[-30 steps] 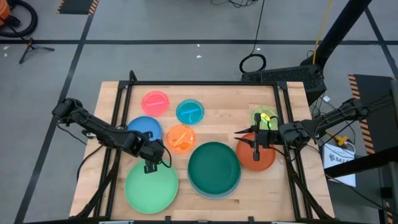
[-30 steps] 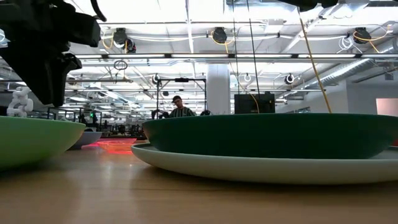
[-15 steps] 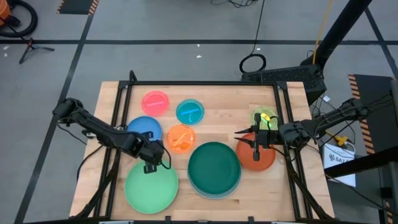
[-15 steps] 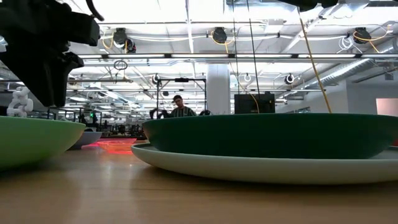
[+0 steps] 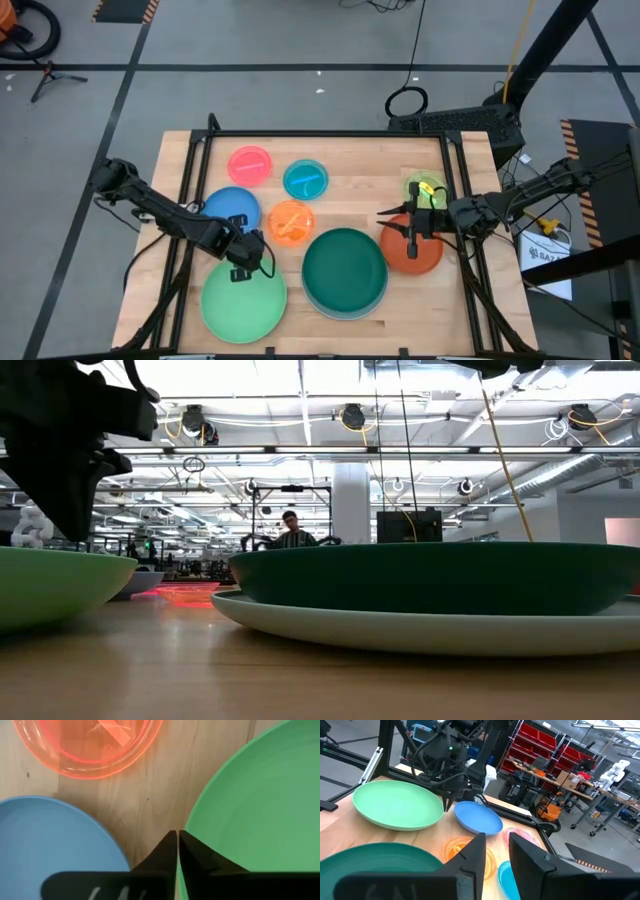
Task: Stack plastic plates
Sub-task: Stack the light green plate on top of the dark green plate
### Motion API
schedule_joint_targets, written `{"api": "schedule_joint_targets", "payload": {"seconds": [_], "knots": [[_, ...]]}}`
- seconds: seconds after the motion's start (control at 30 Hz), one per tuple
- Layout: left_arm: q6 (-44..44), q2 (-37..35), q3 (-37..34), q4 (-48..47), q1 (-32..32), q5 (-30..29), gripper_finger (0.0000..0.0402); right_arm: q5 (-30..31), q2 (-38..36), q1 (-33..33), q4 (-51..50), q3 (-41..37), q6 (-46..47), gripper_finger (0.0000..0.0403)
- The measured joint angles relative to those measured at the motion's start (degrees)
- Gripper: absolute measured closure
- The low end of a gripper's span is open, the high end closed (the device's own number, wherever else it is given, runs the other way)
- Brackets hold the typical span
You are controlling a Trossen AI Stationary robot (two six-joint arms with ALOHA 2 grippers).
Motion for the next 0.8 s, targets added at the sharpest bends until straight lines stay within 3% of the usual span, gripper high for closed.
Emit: {"api": "schedule_joint_targets", "payload": {"seconds": [0.4,0.8], "knots": [[0.24,-0.02,0.0,0.07,0.0,-0.02,0.0247,-1.81,0.02,-0.02,-0.02,0.0,-0.44,0.0326],[0.6,0.43,0.0,5.62,0.26,-0.33,0.0241,-2.51,0.02,-0.02,-0.09,0.0,-0.46,0.0325]]}}
